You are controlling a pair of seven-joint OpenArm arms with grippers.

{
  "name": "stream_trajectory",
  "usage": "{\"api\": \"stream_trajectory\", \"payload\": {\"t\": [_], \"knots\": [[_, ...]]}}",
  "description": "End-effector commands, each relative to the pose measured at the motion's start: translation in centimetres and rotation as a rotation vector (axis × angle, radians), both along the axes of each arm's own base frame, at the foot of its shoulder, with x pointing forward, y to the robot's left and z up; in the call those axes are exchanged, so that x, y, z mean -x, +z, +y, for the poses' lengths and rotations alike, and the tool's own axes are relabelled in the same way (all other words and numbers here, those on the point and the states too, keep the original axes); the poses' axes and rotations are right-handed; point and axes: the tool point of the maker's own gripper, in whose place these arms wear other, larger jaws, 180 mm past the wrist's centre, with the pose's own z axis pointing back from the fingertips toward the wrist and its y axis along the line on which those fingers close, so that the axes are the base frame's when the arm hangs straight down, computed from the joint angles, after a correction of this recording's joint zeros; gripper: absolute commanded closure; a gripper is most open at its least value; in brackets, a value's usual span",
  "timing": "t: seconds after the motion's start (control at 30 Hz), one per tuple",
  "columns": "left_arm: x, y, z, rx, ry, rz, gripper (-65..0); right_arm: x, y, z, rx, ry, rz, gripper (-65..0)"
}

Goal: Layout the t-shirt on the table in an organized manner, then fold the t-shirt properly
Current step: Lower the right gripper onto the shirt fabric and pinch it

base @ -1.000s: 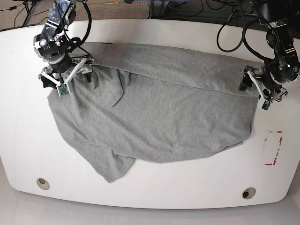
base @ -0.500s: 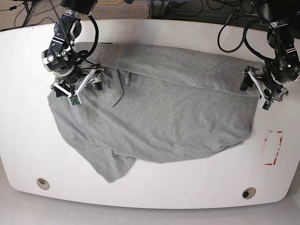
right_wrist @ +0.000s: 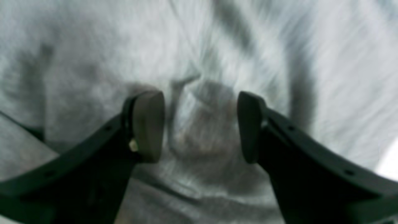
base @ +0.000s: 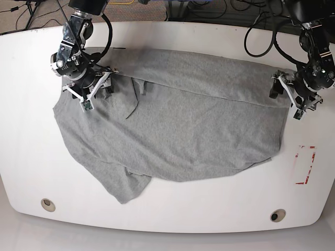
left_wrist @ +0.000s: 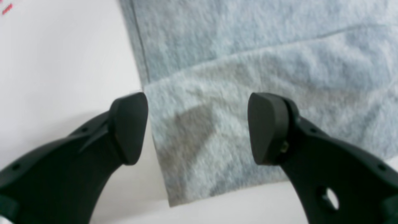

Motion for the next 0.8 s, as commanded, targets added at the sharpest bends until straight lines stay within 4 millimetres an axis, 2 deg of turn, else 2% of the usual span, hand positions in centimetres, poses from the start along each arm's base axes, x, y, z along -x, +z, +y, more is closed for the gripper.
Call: {"api": "stream_trajectory", "payload": {"t": [0.0, 0.27, 0.37, 0.43, 0.57, 0.63, 0.77], "knots": [[-0.92, 1.42, 0.34, -0.007, -0.007, -0.050, -47.6, -1.14, 1.22, -0.23, 0.000, 0.000, -0.054, -34.4], [-0.92, 1.42, 0.34, -0.007, -0.007, -0.050, -47.6, -1.12, 1.18, -0.23, 0.000, -0.001, -0.053, -33.0], [-0.92, 1.42, 0.34, -0.007, -0.007, -0.050, -47.6, -1.12, 1.18, -0.23, 0.000, -0.001, -0.053, -26.6], [-0.86, 1.37, 0.34, -0.007, -0.007, -0.048, -47.6, -1.12, 1.18, -0.23, 0.000, -0.001, -0.053, -18.2], [-0.86, 1.37, 0.34, -0.007, -0.007, -0.048, -47.6, -1.12, 1.18, -0.23, 0.000, -0.001, -0.053, -6.3], [-0.86, 1.37, 0.34, -0.007, -0.007, -0.048, -47.6, -1.12, 1.18, -0.23, 0.000, -0.001, -0.053, -4.1], [-0.86, 1.40, 0.39, -0.009, -0.008, -0.048, -47.6, -1.10, 1.23, -0.23, 0.001, 0.000, -0.054, -3.6]]}}
